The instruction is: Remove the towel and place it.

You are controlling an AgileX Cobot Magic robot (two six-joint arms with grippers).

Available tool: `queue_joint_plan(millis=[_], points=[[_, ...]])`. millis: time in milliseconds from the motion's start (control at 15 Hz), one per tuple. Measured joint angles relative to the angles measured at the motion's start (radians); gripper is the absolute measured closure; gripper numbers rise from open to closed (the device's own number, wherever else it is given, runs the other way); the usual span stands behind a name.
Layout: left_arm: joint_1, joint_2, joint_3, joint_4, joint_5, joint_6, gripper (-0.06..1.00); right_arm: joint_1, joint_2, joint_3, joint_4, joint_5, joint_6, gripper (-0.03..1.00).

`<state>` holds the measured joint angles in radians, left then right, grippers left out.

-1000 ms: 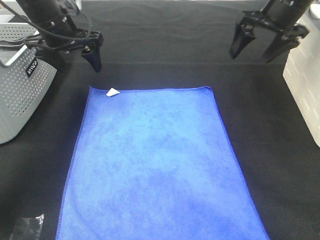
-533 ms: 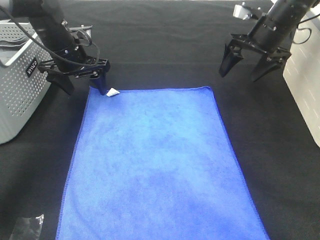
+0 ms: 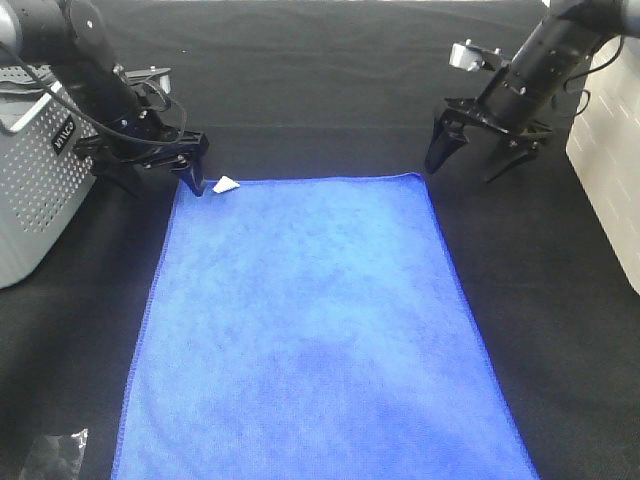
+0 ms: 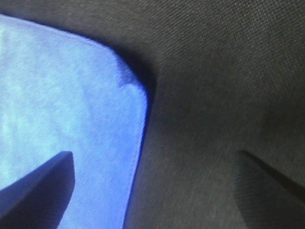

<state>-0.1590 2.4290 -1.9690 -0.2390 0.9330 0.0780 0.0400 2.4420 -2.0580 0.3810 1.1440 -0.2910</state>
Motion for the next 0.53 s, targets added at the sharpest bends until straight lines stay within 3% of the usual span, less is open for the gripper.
queue_joint_plan(millis=[533], points=[[0.0, 0.046, -0.011, -0.017, -0.027, 0.022, 0.15, 0.0, 0.071, -0.01, 0.004, -0.057, -0.006, 0.13]])
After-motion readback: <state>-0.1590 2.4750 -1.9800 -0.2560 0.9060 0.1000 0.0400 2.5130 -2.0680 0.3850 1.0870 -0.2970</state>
